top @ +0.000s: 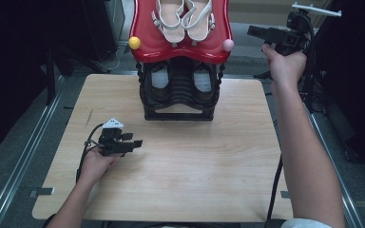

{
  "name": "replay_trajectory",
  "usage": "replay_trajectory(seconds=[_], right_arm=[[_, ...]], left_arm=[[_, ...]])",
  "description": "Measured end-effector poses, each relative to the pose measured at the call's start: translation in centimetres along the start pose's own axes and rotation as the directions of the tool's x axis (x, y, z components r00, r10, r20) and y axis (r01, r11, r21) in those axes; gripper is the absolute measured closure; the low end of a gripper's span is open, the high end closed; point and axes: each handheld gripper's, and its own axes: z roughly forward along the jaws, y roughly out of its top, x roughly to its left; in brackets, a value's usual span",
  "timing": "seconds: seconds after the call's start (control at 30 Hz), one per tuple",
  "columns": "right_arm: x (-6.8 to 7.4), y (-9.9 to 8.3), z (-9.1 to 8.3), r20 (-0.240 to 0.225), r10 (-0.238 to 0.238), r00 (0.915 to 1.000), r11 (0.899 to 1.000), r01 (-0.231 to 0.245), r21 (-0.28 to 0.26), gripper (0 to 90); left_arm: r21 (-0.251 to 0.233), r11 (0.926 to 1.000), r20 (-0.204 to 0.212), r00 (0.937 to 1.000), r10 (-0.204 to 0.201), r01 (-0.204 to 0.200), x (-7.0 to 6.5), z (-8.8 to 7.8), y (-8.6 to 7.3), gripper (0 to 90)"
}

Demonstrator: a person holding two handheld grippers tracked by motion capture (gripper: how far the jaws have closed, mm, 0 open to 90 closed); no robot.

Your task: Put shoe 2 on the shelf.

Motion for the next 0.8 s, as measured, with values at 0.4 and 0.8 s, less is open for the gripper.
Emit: replay_trajectory(seconds=[0.4, 0.8], right_arm=[[-2.7, -4.1, 0.0, -0.022, 0.014, 0.9997, 0.998, -0.013, 0.059, 48.4], [-3.1, -8.9, 0.1, -0.073, -0.017, 0.9972, 0.996, 0.023, 0.088, 47.6]], left_arm=[[0.008, 1.0, 0.001, 1.0, -0.002, 0.002, 0.1, 0.0, 0.0, 40.0], [0.011, 0.9999, -0.006, 1.0, 0.001, 0.0, -0.1, 0.2, 0.0, 39.8]])
